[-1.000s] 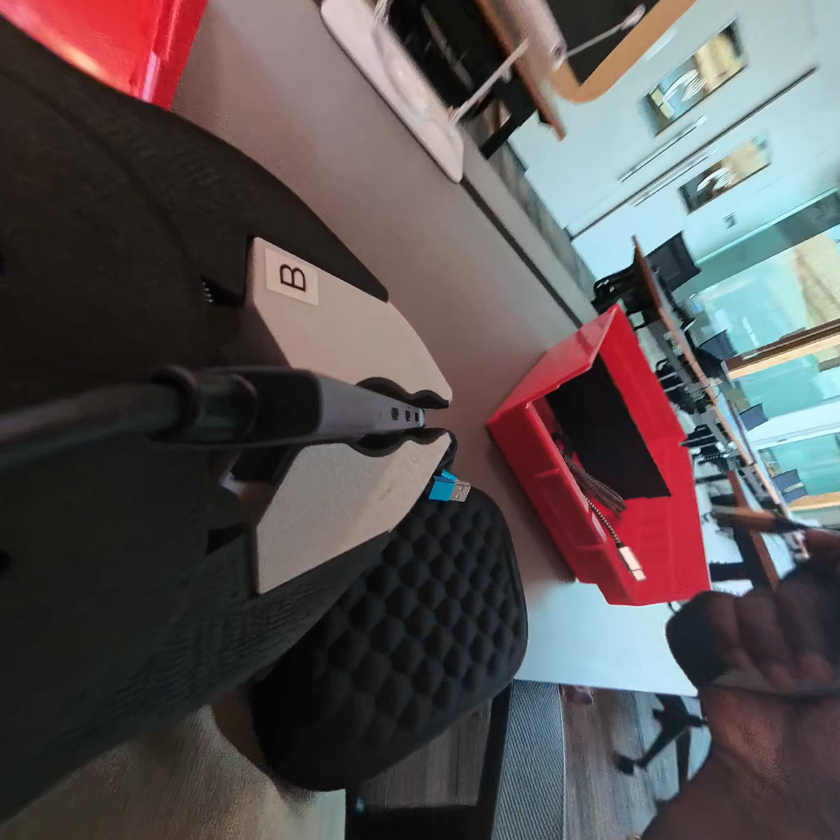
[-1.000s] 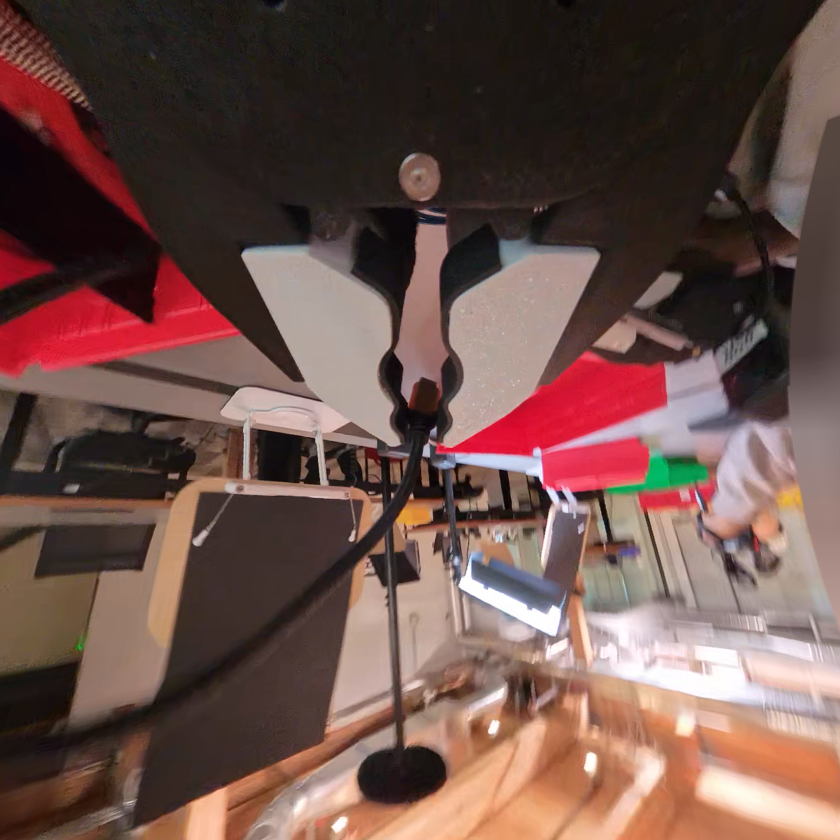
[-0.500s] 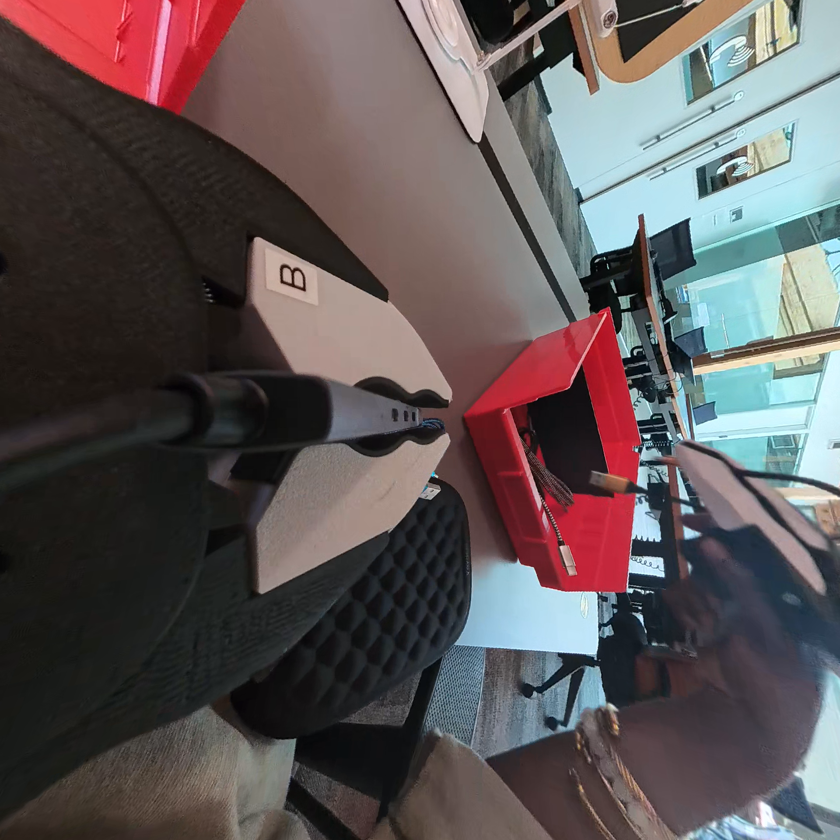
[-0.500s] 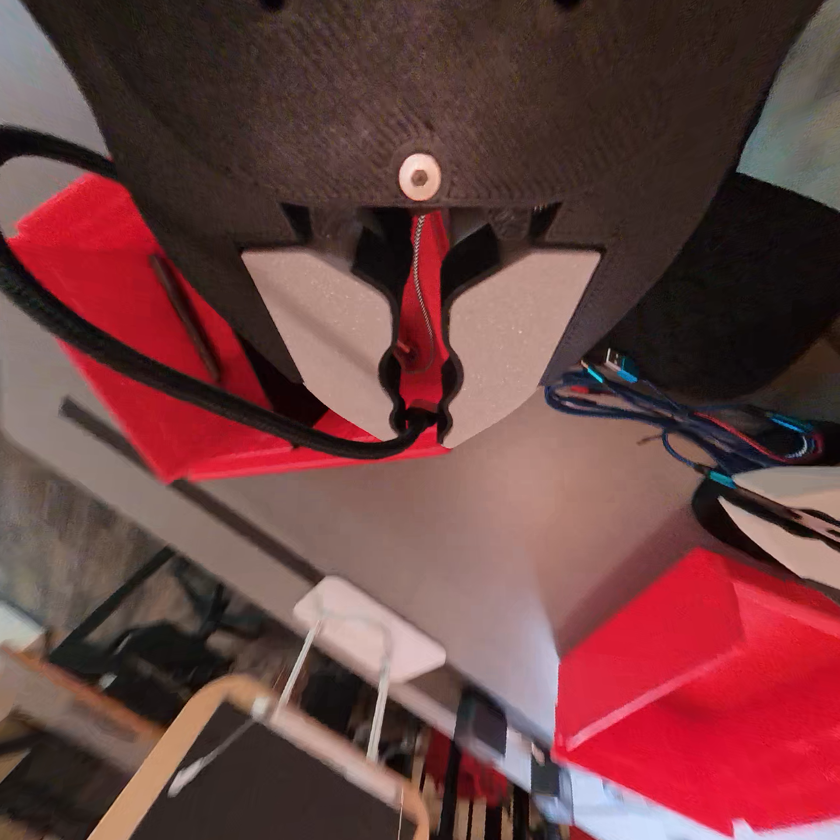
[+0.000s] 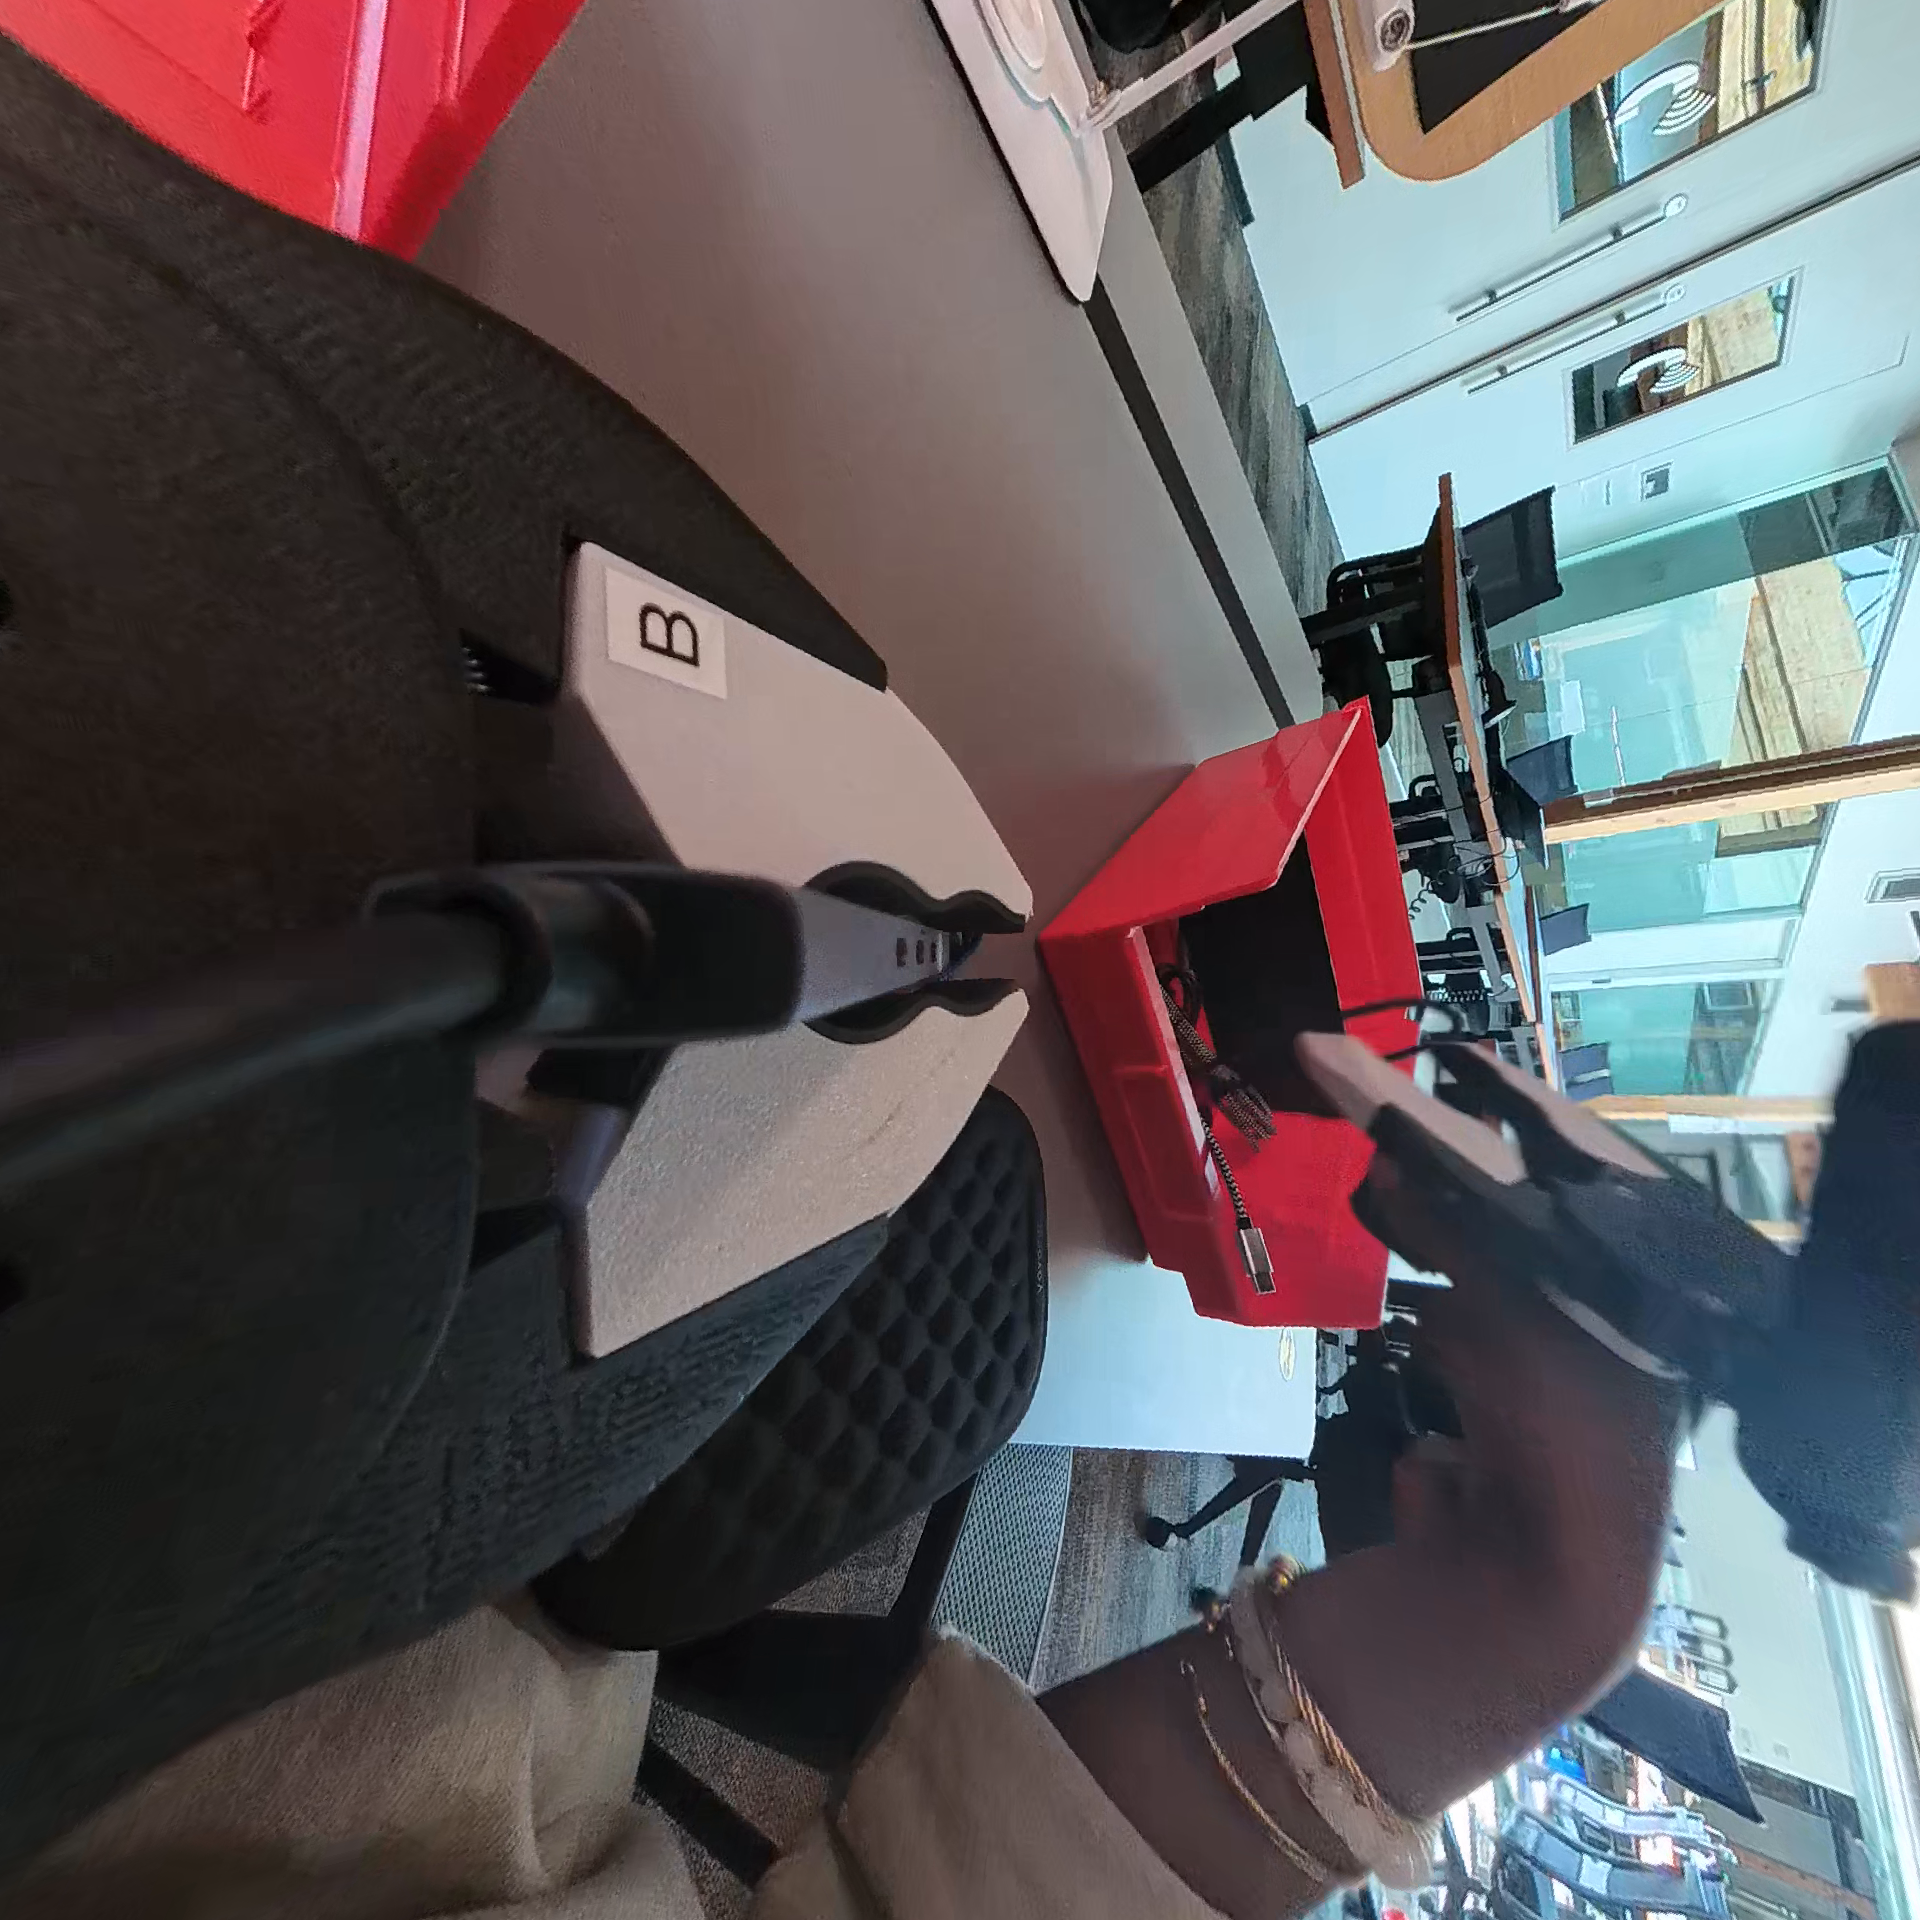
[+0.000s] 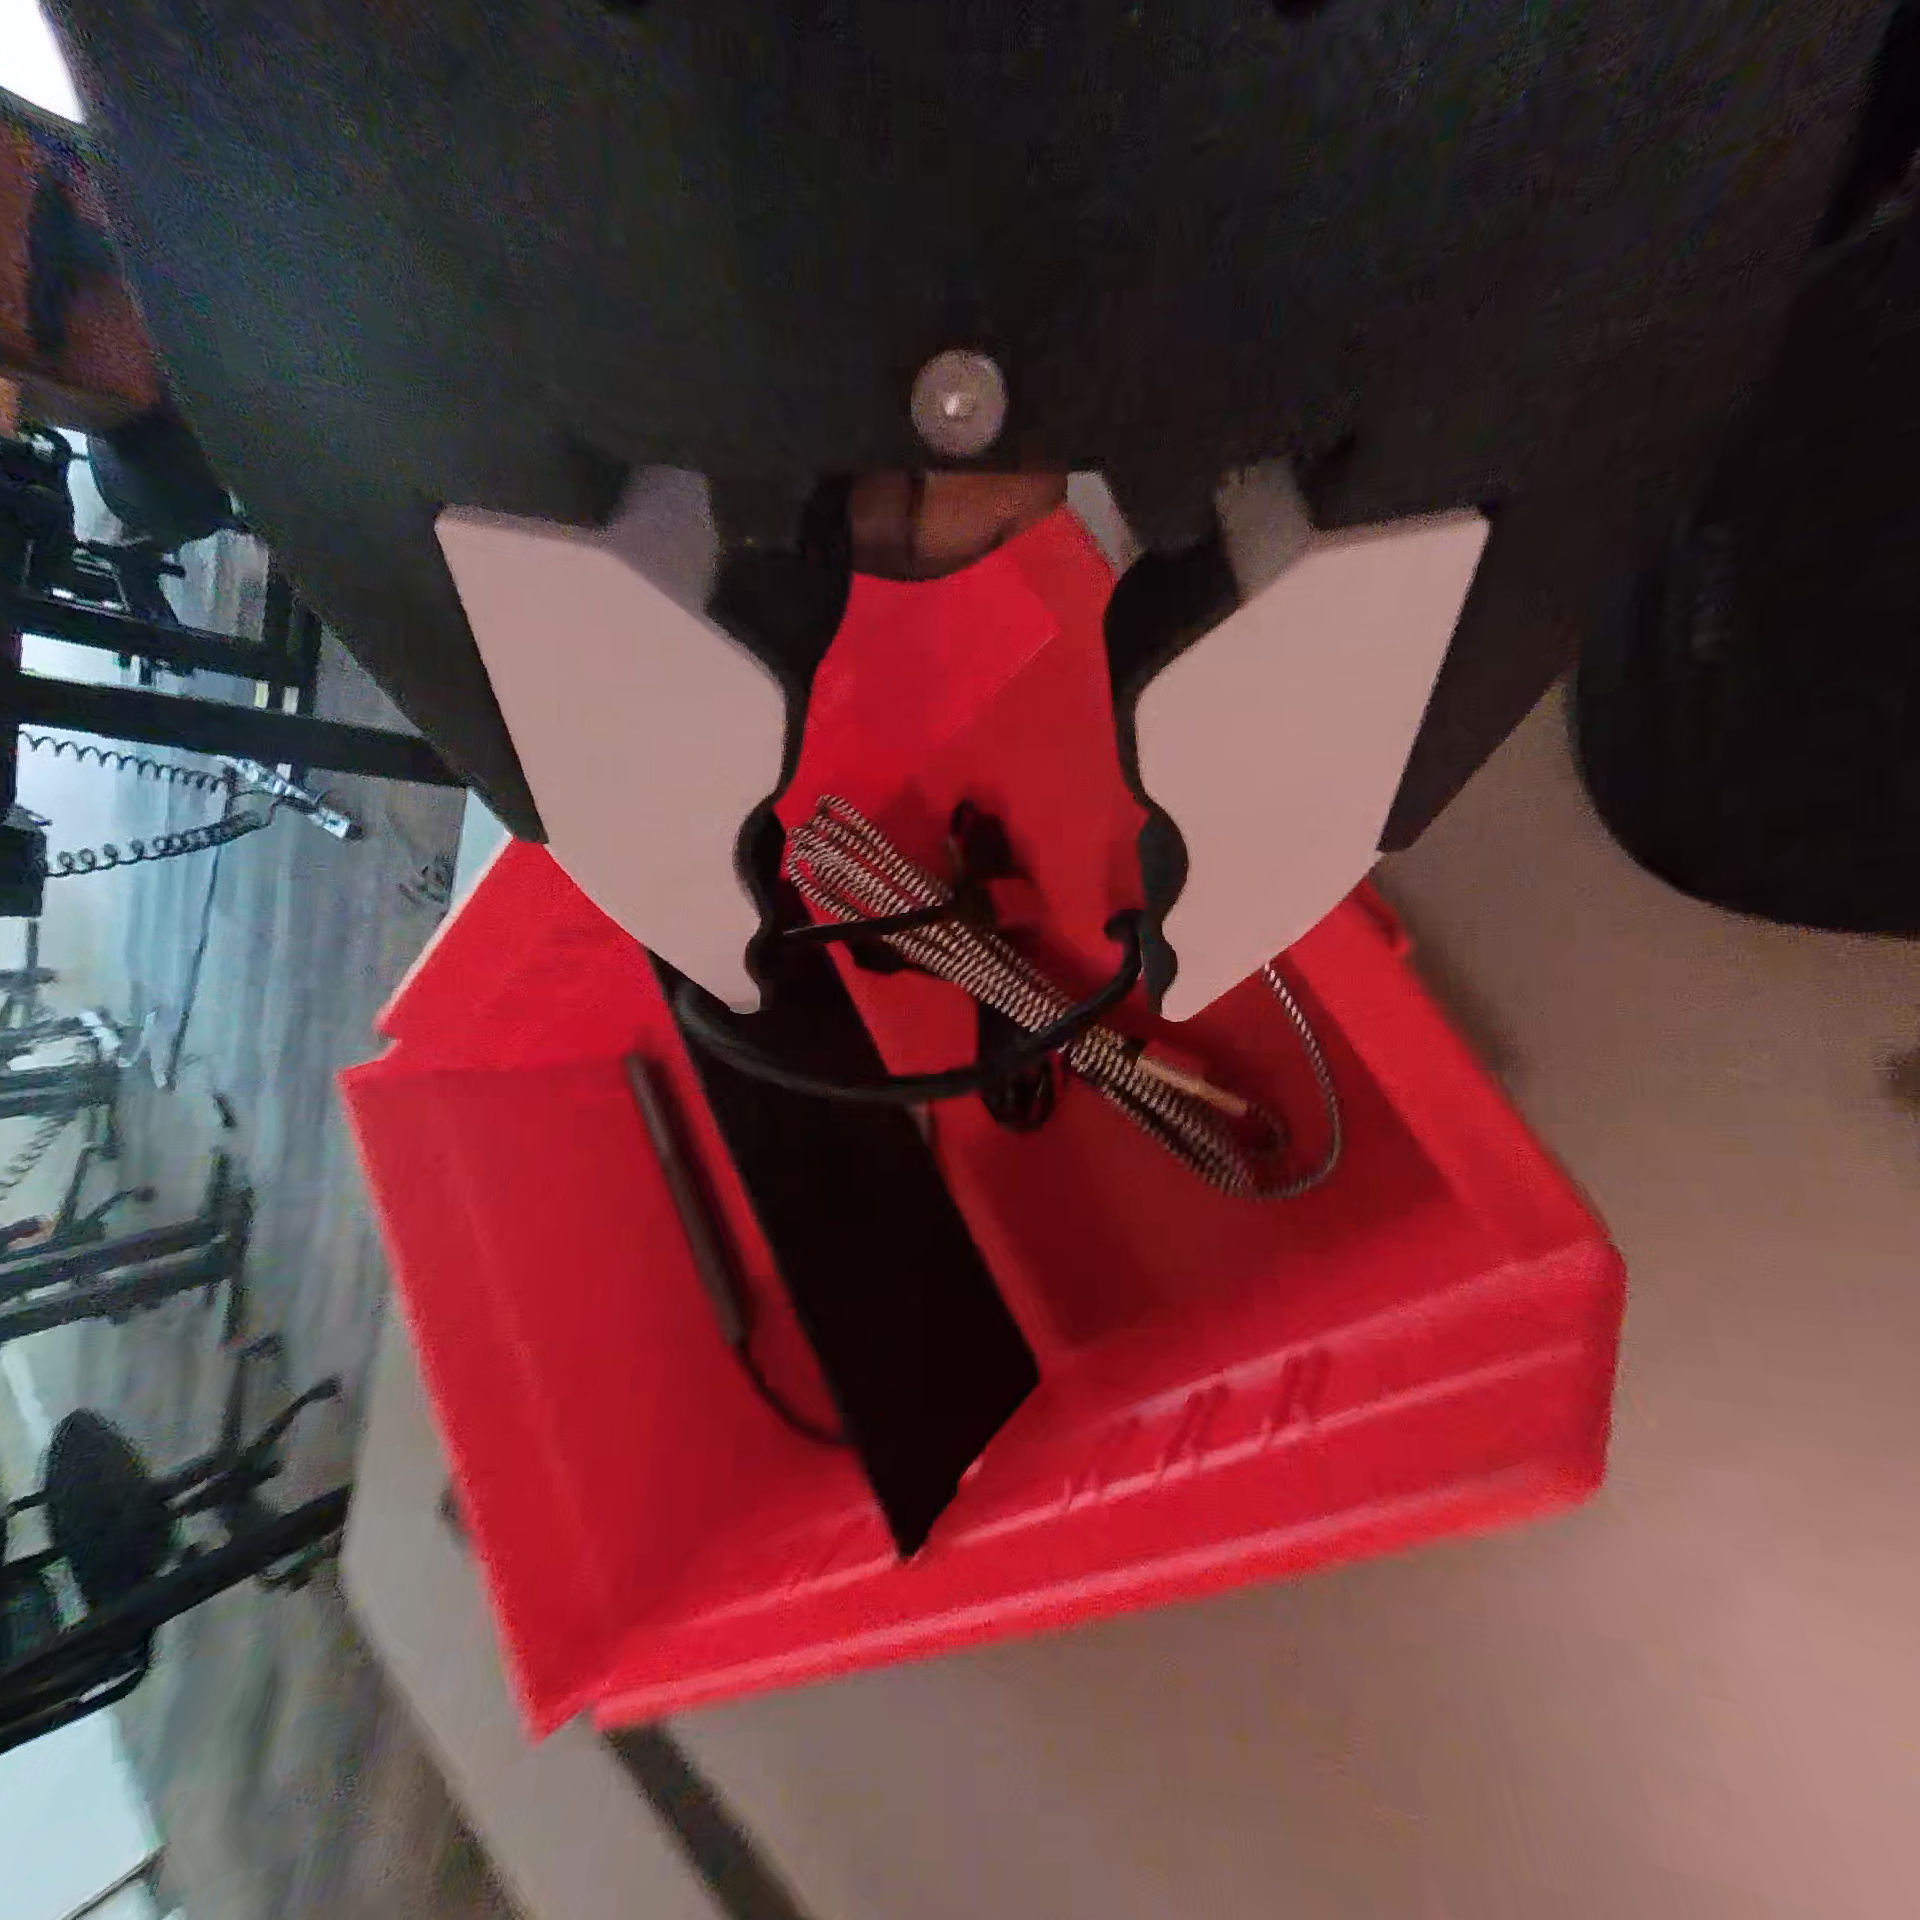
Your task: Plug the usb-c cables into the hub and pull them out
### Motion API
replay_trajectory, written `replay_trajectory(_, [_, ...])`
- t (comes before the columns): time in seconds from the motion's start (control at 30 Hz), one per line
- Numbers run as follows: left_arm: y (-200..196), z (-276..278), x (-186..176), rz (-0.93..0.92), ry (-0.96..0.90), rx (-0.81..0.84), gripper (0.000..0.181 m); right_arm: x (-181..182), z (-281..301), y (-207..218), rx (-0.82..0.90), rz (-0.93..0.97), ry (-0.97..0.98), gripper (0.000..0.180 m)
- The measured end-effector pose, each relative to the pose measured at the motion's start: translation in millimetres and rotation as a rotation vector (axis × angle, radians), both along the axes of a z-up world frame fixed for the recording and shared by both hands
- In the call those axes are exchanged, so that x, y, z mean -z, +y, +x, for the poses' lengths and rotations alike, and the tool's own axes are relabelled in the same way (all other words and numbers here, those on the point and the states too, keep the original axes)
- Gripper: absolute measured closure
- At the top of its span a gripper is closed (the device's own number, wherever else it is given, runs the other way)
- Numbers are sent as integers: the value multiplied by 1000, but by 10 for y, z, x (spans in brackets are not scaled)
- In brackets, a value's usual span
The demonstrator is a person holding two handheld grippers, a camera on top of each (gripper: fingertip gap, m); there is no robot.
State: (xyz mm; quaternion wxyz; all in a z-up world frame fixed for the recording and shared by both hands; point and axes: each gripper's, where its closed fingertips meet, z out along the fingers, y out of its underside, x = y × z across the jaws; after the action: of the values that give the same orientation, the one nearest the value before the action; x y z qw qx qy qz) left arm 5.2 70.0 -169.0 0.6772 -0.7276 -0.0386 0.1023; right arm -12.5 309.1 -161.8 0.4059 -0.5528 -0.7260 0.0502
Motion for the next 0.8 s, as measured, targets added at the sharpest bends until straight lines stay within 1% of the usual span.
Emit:
replay_trajectory(0.03, [0, -2, 1, 0, 2, -2, 171, -167, -34, -51, -20, 15, 89, 114])
replay_trajectory(0.1, [-2, -6, -4, 3, 3, -5, 172, -478, -100, -295, -127, 2, 276, 119])
replay_trajectory(0.13, [-8, -13, -12, 10, 2, -9, 172, -572, -111, -481, -198, -45, 341, 123])
replay_trajectory(0.2, [-28, -32, -40, 34, -9, -16, 172, -644, -94, -801, -309, -143, 392, 123])
replay_trajectory(0.27, [-50, -48, -66, 58, -30, -13, 172, -646, -88, -876, -321, -133, 389, 126])
replay_trajectory(0.33, [-60, -48, -78, 70, -41, -4, 172, -555, -86, -713, -254, -30, 329, 132])
replay_trajectory(0.4, [-51, -29, -70, 61, -28, 3, 172, -361, -63, -415, -130, 56, 218, 136])
replay_trajectory(0.47, [-17, 11, -30, 23, 13, 10, 172, -156, -29, -129, -23, 78, 114, 134])
replay_trajectory(0.53, [26, 63, 25, -30, 83, 7, 172, -77, -48, 45, 19, 68, 102, 134])
replay_trajectory(0.6, [58, 89, 83, -83, 162, -12, 172, -151, -49, 67, 14, 26, 158, 135])
replay_trajectory(0.67, [80, 88, 145, -140, 219, -41, 172, -320, -36, 61, 9, 29, 239, 136])
replay_trajectory(0.8, [84, 70, 222, -216, 254, -73, 172, -580, 61, 58, 12, 63, 345, 142])
